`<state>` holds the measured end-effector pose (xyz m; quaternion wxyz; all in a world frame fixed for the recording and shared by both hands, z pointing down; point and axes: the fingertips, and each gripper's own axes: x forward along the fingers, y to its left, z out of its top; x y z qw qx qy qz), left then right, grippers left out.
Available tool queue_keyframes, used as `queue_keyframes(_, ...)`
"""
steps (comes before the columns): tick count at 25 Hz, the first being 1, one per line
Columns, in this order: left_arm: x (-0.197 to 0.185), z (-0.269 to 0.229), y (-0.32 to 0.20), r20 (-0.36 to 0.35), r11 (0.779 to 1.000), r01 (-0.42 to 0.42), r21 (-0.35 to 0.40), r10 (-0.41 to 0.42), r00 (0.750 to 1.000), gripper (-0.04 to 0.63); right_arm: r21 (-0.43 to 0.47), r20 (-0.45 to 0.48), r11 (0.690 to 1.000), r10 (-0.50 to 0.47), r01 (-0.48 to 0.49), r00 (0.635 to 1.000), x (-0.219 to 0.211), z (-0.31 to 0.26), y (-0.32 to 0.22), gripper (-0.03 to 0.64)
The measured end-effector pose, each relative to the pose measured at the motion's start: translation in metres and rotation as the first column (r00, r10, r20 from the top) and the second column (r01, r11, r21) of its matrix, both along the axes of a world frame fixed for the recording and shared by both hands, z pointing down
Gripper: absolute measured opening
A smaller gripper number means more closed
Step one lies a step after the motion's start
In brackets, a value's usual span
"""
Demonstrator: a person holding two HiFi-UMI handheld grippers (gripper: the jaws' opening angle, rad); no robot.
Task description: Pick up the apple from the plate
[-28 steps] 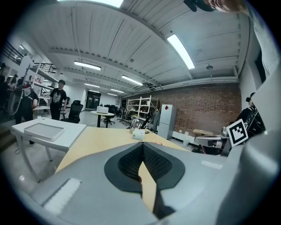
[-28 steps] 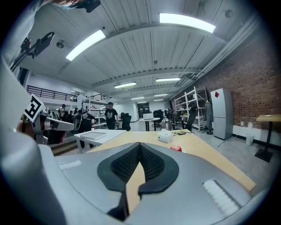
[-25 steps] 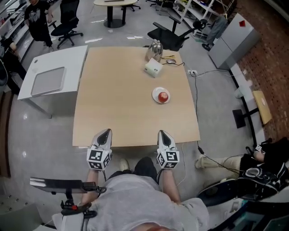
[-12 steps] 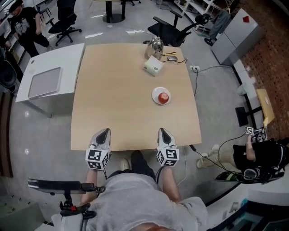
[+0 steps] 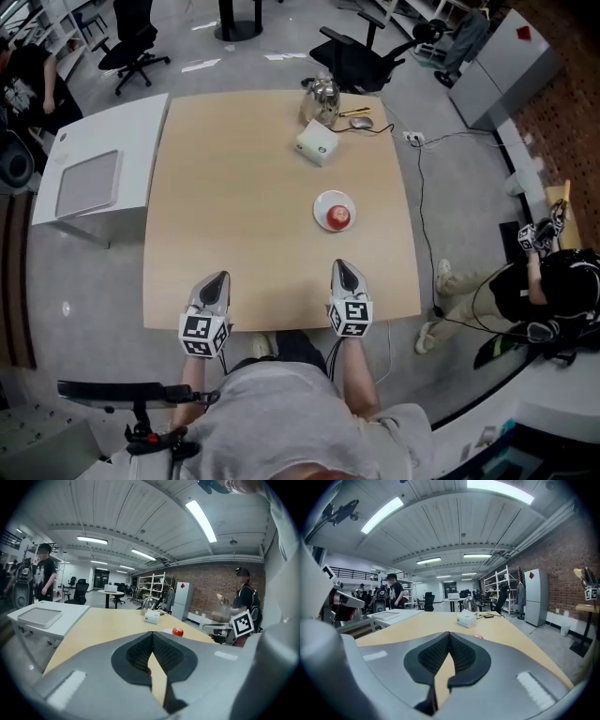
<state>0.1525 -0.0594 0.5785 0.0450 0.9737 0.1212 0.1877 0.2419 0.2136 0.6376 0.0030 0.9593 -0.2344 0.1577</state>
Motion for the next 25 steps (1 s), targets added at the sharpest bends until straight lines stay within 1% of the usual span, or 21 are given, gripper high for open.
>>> queue_keyframes(6,0.025,0.025,0.005,0.048,1.000,0.004,-0.005,-0.004,0.999,0.020,-0.016,0.036,1.000,0.010,-0.009,0.999,0.044,0.031,0.007,0.006)
queue_keyframes(11,0.034,0.033,0.008,0.084,1.000,0.008,-0.003,-0.007,0.996,0.020,-0.026,0.063,0.999,0.021,-0.020,0.998,0.068,0.050,0.011,0.011)
queue_keyframes(12,0.035,0.034,0.008,0.090,1.000,0.010,-0.002,-0.010,0.996,0.020,-0.029,0.068,0.999,0.023,-0.021,0.997,0.073,0.053,0.012,0.029)
queue_keyframes(19,0.037,0.029,0.009,0.121,1.000,0.022,0.008,-0.023,0.992,0.020,-0.051,0.097,0.998,0.029,-0.024,0.995,0.098,0.061,0.016,0.077)
queue_keyframes(22,0.039,0.028,0.010,0.130,1.000,0.027,0.008,-0.028,0.991,0.020,-0.058,0.112,0.998,0.025,-0.019,0.993,0.106,0.065,0.017,0.123)
queue_keyframes(25,0.041,0.029,0.009,0.139,0.999,0.034,0.010,-0.035,0.990,0.020,-0.060,0.123,0.998,0.028,-0.020,0.992,0.114,0.070,0.017,0.152)
